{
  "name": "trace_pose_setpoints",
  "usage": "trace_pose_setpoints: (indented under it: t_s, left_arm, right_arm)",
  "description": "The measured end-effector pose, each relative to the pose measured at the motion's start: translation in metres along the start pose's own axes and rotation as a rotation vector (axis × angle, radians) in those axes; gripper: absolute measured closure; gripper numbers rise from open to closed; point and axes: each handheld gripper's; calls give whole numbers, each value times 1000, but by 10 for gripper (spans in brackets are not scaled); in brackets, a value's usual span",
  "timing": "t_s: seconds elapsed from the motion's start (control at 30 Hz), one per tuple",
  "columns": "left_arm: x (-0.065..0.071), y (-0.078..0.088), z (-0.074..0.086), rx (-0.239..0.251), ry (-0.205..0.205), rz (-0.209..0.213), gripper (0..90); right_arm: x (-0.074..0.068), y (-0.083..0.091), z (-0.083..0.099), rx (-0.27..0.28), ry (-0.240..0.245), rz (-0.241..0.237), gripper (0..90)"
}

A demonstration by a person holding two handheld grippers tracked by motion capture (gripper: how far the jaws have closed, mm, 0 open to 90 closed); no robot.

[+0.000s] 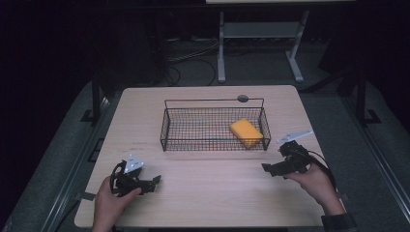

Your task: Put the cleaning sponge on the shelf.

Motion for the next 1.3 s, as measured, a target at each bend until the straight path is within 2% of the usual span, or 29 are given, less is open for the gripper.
trace_pose_setpoints:
  t_s: [0.17,0.27,0.47,0.6,0.7,0.8,0.97,1.13,1.2,1.3]
  left_arm:
    - [0,0,0,1,0,0,127]
    - [0,0,0,1,1,0,127]
    - [0,0,0,-2,-3,0,127]
    - [0,0,0,-1,-2,0,127]
    - [0,0,0,-2,-3,0,126]
    - [0,0,0,-2,-3,0,127]
    - [0,0,0,-2,-3,0,126]
    - [0,0,0,-2,-3,0,127]
    - [0,0,0,-2,-3,0,127]
    - [0,0,0,-2,-3,0,127]
  right_arm:
    - [0,-3,14,22,4,21,88]
    - [2,-6,31,49,-7,36,77]
    - [4,-11,53,54,-14,57,30]
    - [6,-12,65,83,-15,80,27]
    - [7,-12,71,92,-20,80,27]
    - [7,-14,79,101,-7,96,24]
    - [9,-20,91,91,3,92,23]
    - [10,-22,94,96,-5,84,21]
    - [12,-23,95,102,-18,71,16]
    - [14,-24,99,142,-15,64,12]
Point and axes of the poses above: each handheld gripper's, and its own axes: y roughly backward along the jaws, z roughly out of its underside, x roughly to its right, and after that the axes turned 1 degree about z, right-handed
